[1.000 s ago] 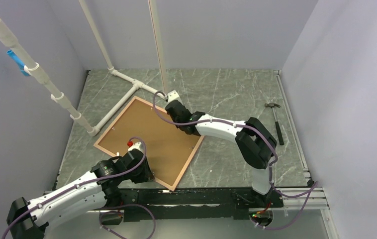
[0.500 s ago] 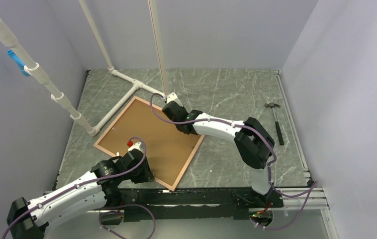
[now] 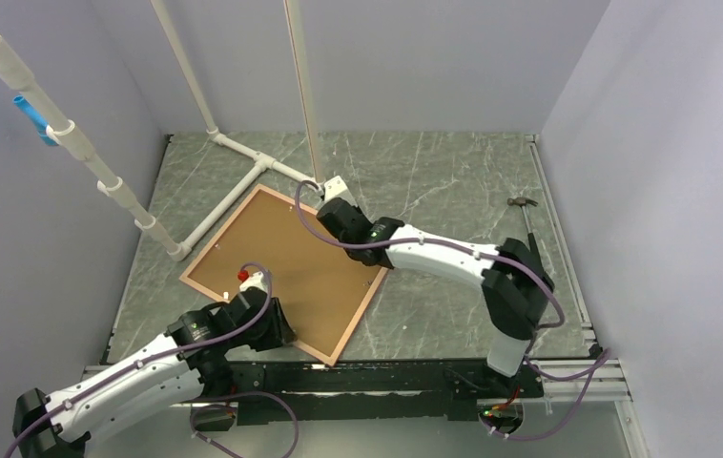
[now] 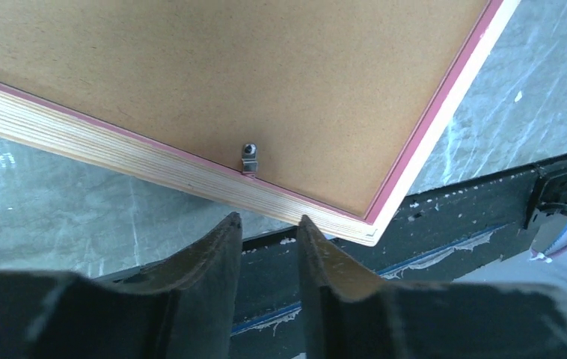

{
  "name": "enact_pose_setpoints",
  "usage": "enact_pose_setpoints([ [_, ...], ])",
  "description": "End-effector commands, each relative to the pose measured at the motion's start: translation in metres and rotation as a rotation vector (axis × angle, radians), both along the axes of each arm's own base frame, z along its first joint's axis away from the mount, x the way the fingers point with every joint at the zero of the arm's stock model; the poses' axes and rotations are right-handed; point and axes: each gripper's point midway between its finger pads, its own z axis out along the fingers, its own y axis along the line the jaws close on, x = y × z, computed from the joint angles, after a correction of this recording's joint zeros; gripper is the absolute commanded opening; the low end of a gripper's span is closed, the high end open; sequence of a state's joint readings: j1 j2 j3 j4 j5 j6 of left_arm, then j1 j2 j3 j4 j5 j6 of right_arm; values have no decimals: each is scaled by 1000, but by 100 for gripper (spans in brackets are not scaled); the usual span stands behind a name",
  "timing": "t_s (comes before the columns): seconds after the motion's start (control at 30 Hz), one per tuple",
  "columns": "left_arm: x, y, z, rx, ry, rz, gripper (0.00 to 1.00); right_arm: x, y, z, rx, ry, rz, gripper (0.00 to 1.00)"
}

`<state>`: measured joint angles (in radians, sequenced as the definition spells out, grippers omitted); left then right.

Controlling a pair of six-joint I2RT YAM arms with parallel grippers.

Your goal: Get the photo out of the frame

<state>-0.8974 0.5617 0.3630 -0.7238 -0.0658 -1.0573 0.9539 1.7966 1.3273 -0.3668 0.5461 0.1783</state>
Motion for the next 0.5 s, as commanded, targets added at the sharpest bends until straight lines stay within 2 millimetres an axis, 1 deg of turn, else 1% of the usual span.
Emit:
enact_pose_setpoints([
  [0.0,8,6,12,4,-36,54,41,-16,4,56,73,-117,-3,0],
  [0.1,9,12,16,28,-40,73,56,-40,20,53,179,-52,58,0],
  [0.13,10,15,17,42,-39,85,60,-50,27,52,226,-29,83,0],
  [0.2,10,24,16,87,-12,109,64,-75,48,53,339,17,164,0],
  [0.23,12,28,16,105,1,122,65,-87,62,56,404,30,212,0],
  [0.27,14,32,15,120,11,135,68,-99,70,57,445,49,243,0],
  [0.33,20,37,13,129,36,184,68,-117,83,61,522,77,272,0],
  [0.37,24,40,12,124,51,215,66,-126,87,63,555,91,291,0],
  [0.47,33,42,5,61,91,280,64,-149,99,63,634,121,364,0],
])
